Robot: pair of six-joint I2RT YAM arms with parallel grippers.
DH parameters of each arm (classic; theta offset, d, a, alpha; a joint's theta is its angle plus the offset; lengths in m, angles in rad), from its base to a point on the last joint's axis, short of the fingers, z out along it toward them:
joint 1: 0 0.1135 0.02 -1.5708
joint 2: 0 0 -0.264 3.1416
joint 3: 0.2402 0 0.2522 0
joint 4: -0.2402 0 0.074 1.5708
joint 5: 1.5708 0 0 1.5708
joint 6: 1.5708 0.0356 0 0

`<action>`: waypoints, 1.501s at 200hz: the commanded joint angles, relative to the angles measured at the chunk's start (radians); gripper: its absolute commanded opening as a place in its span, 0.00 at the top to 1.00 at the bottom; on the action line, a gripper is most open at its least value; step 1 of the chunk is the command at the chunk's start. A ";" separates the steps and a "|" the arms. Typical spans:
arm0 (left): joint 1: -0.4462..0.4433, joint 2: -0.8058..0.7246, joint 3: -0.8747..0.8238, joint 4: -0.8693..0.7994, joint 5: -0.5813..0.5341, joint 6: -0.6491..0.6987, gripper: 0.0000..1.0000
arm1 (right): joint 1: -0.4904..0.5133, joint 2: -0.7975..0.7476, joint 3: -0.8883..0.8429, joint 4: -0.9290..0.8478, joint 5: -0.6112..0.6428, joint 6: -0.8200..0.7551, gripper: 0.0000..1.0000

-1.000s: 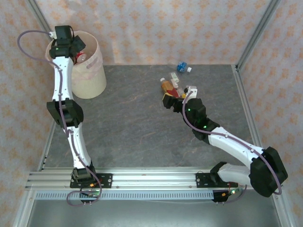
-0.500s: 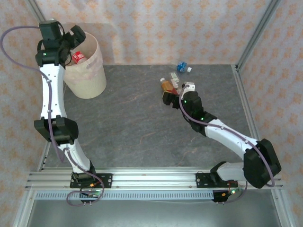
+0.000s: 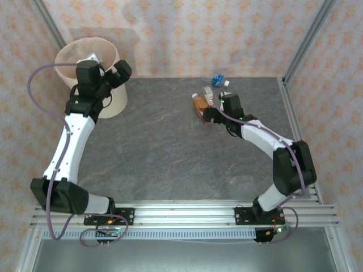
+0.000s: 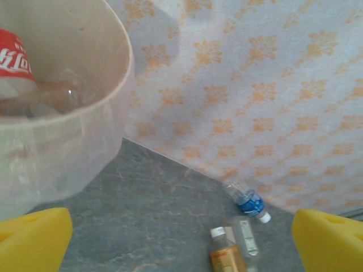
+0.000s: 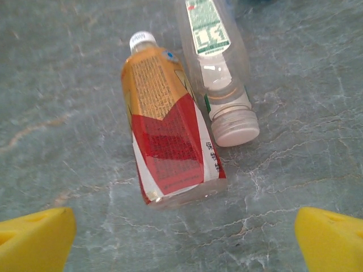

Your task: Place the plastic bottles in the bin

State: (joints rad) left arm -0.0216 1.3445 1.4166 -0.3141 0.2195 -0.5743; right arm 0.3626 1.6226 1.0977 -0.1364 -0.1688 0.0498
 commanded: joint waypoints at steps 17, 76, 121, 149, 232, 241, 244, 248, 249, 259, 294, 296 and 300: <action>-0.003 -0.110 -0.181 0.073 -0.050 -0.114 0.00 | -0.004 0.162 0.186 -0.214 -0.001 -0.166 0.01; -0.001 -0.256 -0.317 -0.031 -0.189 -0.015 0.00 | -0.004 0.402 0.473 -0.390 0.004 -0.224 0.01; -0.001 -0.279 -0.365 -0.016 -0.224 -0.001 0.00 | 0.007 0.495 0.557 -0.421 -0.051 -0.205 0.02; -0.001 -0.258 -0.350 -0.023 -0.198 0.002 0.00 | 0.024 0.513 0.557 -0.397 -0.022 -0.208 0.07; -0.007 -0.154 -0.388 0.117 0.073 -0.060 0.00 | 0.062 0.298 0.315 -0.168 -0.043 -0.167 0.41; -0.012 -0.137 -0.392 0.147 0.121 -0.069 0.00 | 0.065 0.243 0.253 -0.107 -0.087 -0.158 0.42; -0.014 -0.131 -0.391 0.153 0.134 -0.074 0.00 | 0.065 0.226 0.229 -0.083 -0.108 -0.155 0.43; -0.018 -0.122 -0.388 0.161 0.151 -0.079 0.00 | 0.066 0.201 0.197 -0.058 -0.132 -0.149 0.43; -0.021 -0.119 -0.388 0.163 0.154 -0.081 0.00 | 0.067 0.195 0.190 -0.047 -0.138 -0.147 0.43; -0.034 -0.097 -0.384 0.191 0.186 -0.097 0.00 | 0.071 0.133 0.111 0.040 -0.209 -0.132 0.44; -0.138 0.003 -0.364 0.305 0.277 -0.169 0.00 | 0.096 -0.016 -0.089 0.312 -0.434 -0.004 0.45; -0.145 0.008 -0.361 0.308 0.278 -0.171 0.00 | 0.097 -0.018 -0.093 0.320 -0.443 0.002 0.45; -0.160 0.019 -0.357 0.317 0.281 -0.173 0.00 | 0.100 -0.024 -0.101 0.333 -0.459 0.021 0.45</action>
State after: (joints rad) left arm -0.1120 1.3106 1.0386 -0.1143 0.3992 -0.6918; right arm 0.4404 1.6516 1.0554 -0.0433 -0.4423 -0.0383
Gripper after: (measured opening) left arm 0.995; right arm 0.635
